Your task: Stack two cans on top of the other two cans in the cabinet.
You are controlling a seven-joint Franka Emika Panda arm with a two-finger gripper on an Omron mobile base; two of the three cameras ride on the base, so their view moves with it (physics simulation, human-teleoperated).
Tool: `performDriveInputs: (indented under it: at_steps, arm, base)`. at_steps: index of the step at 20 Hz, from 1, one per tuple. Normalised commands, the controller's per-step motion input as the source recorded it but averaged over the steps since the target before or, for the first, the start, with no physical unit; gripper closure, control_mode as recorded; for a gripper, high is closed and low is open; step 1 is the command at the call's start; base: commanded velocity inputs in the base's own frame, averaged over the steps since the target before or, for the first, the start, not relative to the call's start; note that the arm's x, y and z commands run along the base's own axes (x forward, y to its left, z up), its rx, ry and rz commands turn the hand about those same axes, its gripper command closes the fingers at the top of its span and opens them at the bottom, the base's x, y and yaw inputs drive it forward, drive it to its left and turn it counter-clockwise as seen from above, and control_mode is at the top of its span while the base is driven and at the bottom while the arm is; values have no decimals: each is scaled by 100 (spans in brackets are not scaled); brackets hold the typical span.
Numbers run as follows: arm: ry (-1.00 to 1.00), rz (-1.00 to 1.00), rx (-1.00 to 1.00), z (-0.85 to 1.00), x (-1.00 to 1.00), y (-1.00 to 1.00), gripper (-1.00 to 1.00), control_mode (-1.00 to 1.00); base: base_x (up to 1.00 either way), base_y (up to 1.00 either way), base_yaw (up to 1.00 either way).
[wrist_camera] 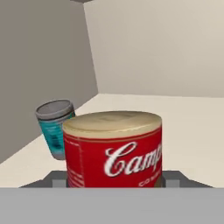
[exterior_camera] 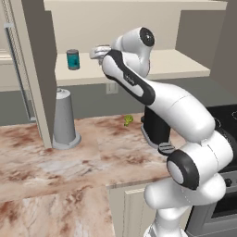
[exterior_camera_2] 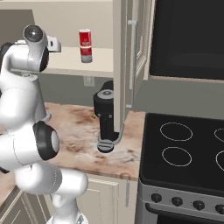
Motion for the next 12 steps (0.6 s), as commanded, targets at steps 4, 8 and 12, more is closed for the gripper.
performDriveInputs:
  at_steps: [4,8,12]
  arm:
    - [-2,14,0,30,0,21,100,-100]
    - [-4,14,0,19,0,21,100,-100]
    - [-1,10,4,15,8,13,100,-100]
  base:
    - [0,0,0]
    - [0,0,0]
    - [0,0,0]
